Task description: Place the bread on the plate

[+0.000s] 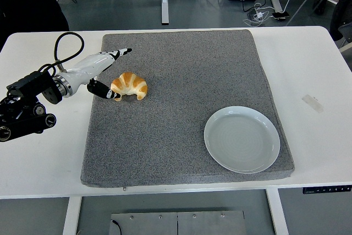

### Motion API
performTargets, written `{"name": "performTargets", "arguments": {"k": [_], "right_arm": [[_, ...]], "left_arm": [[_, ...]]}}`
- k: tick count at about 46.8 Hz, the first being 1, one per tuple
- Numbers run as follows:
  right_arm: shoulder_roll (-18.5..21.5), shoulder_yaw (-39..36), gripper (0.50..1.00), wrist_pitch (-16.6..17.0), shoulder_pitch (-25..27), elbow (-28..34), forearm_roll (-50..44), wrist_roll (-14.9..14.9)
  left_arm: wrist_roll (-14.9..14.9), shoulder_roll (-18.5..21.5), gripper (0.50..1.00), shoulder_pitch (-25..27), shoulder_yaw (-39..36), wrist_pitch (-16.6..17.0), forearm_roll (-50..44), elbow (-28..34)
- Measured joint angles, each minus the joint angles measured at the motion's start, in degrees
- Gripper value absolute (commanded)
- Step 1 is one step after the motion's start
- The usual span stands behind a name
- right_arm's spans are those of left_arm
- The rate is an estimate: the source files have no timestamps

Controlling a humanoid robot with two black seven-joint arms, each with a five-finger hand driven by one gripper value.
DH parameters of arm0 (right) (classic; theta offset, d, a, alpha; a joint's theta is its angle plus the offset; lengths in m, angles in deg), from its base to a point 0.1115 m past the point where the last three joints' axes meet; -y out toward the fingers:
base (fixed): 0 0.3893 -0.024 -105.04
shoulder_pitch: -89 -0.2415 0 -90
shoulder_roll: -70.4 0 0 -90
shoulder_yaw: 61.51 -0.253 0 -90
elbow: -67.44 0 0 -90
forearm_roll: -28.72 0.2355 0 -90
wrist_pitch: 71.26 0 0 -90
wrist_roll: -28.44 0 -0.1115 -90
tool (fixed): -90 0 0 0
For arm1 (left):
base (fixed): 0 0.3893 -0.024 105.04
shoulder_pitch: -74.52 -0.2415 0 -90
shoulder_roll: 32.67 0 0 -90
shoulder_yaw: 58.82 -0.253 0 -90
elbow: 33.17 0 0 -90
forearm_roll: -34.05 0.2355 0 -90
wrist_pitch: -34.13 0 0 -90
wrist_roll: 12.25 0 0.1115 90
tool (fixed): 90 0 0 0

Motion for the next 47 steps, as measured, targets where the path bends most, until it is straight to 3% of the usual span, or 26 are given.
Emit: {"name": "performTargets", "arguments": {"k": [26, 38, 47], "right_arm": [[0.0, 0.0, 1.000, 0.0, 0.0, 0.0, 0.0, 0.0], [0.0, 0.0, 1.000, 0.0, 0.0, 0.0, 0.0, 0.0], [0.0, 0.0, 1.000, 0.0, 0.0, 0.0, 0.0, 0.0]], "left_arm": [[-0.2, -7.6, 0.974, -1.0, -0.3, 0.0, 0.2, -8.0], [-0.3, -9.4, 0.971, -1.5, -0.6, 0.4, 1.2, -10.6], [-0.3, -10.4, 0.934, -2.3, -0.9, 1.8, 2.8, -12.5]]}}
